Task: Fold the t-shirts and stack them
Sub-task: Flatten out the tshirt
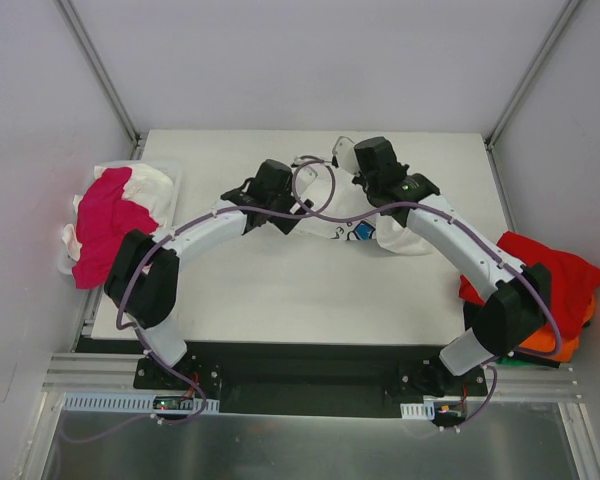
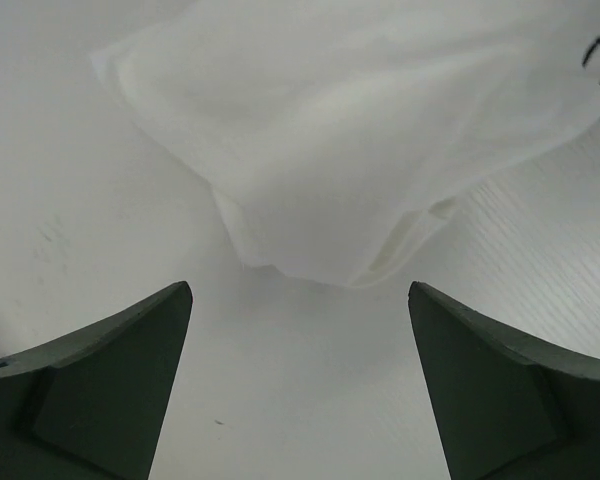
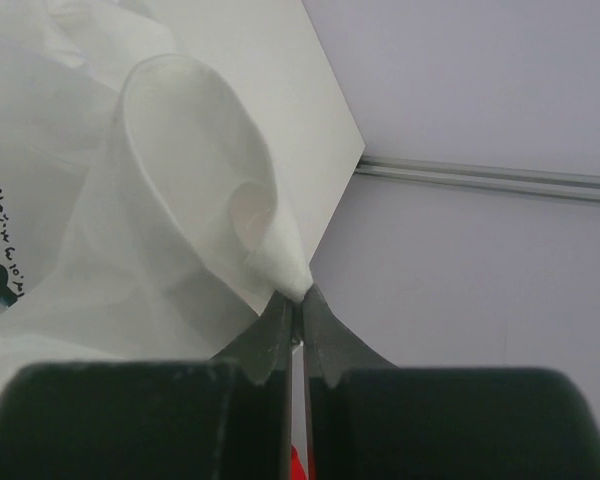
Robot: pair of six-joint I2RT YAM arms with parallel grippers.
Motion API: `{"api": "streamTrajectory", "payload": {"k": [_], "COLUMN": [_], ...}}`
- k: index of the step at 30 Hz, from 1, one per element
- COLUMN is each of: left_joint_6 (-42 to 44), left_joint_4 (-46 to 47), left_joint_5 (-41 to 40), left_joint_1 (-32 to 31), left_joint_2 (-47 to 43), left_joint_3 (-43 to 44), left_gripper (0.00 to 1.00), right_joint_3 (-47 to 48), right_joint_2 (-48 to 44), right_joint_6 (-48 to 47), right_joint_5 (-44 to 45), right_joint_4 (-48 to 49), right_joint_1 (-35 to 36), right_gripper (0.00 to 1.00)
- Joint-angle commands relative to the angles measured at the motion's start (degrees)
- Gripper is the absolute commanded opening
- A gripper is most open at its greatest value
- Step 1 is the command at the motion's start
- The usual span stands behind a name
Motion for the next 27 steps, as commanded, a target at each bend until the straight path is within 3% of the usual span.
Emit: {"api": "streamTrajectory", "payload": {"k": [1, 19, 27], "left_joint_6": [-0.9, 1.5, 1.8], "left_joint_4": [0.1, 0.7, 1.2], "left_joint_5": [4.3, 3.5, 2.7], "left_joint_1": [-1.8, -1.7, 0.0], "left_joint_2": [0.7, 12.7, 14.3], "left_joint_3": [-3.0, 4.2, 5.9], "left_gripper": [0.89, 0.73, 0.58], "right_joint_3": [-1.3, -3.5, -4.4], "right_joint_2": [-2.1, -4.0, -4.4], "right_joint_6": [1.4, 1.8, 1.8], "right_joint_5": [1.2, 0.5, 0.0], "right_joint_4": [1.0, 1.2, 1.3], "right_joint_1": [-0.6, -1.0, -1.5], "right_gripper": [0.01, 0.01, 0.01]}}
